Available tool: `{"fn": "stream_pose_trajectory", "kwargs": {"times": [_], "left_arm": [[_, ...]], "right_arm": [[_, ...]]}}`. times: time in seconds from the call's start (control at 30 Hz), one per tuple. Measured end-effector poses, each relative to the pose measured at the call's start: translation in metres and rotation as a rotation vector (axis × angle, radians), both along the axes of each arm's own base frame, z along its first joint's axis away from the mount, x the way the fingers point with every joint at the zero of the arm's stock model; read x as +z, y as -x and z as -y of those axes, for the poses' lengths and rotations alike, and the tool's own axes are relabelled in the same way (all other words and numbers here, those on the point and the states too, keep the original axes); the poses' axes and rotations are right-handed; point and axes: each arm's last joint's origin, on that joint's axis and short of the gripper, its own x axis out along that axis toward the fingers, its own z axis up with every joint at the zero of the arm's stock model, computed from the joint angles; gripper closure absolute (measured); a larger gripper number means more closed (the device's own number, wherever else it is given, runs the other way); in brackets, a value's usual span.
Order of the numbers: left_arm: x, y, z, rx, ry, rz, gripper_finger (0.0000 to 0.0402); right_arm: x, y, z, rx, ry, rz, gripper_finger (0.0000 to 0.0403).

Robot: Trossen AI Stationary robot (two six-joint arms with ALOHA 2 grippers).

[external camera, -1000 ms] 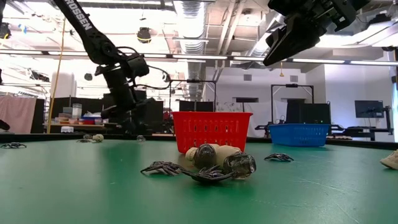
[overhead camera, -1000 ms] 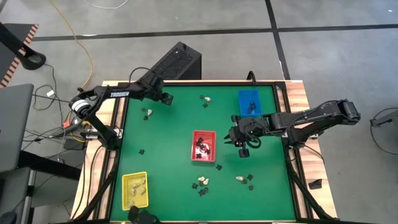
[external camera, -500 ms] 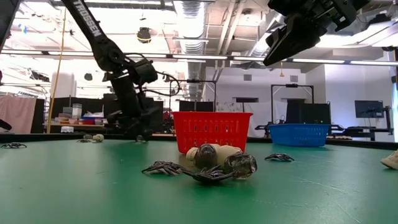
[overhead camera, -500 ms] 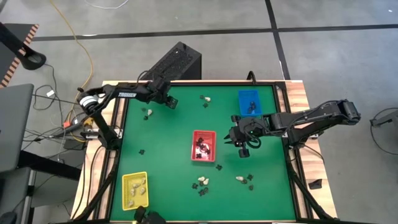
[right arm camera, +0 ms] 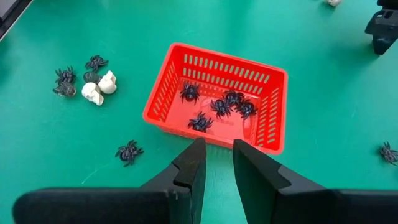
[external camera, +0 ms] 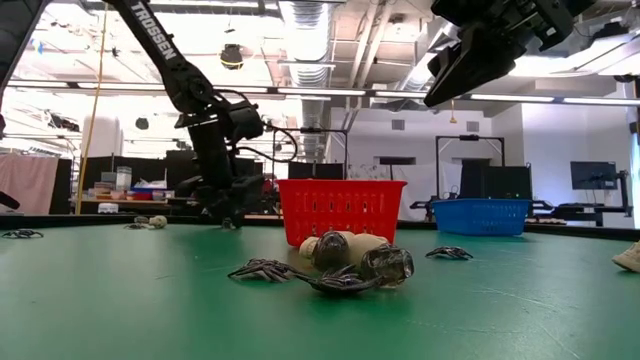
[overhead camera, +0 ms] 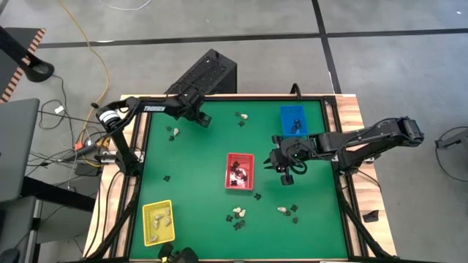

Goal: Sort Halloween decoration
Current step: Put the black skull toy into the blue bin

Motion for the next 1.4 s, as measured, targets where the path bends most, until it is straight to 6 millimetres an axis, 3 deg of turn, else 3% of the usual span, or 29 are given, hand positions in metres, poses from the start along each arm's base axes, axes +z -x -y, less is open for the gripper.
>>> {"fn": "stream_pose_trajectory", "kwargs": {"times": [0.4, 0.7, 0.93, 1.23, 1.4], "left_arm": [[0.007, -0.008, 0.003, -0.027, 0.049, 0.02, 0.0375], [0.032, -0.051, 0.022, -0.216, 0.021, 0.186, 0.0399], [0.057, -0.062, 0.029, -0.252, -0.015, 0.058, 0.0347], [0.049, -0.036, 0.023, -0.071, 0.081, -0.118, 0.0216], [0.047, -0.035, 0.021, -0.065, 0.096, -0.117, 0.0178]], "right_arm": [[0.002, 0.01, 0.003, -0.082, -0.009, -0.039, 0.0291], [0.015, 0.029, 0.006, -0.183, -0.053, -0.009, 0.0291], [0.012, 0.027, 0.0, -0.15, -0.044, -0.029, 0.0291], [0.01, 0.026, -0.003, -0.125, -0.026, -0.036, 0.0291], [0.01, 0.026, -0.003, -0.125, -0.027, -0.033, 0.0291]]}}
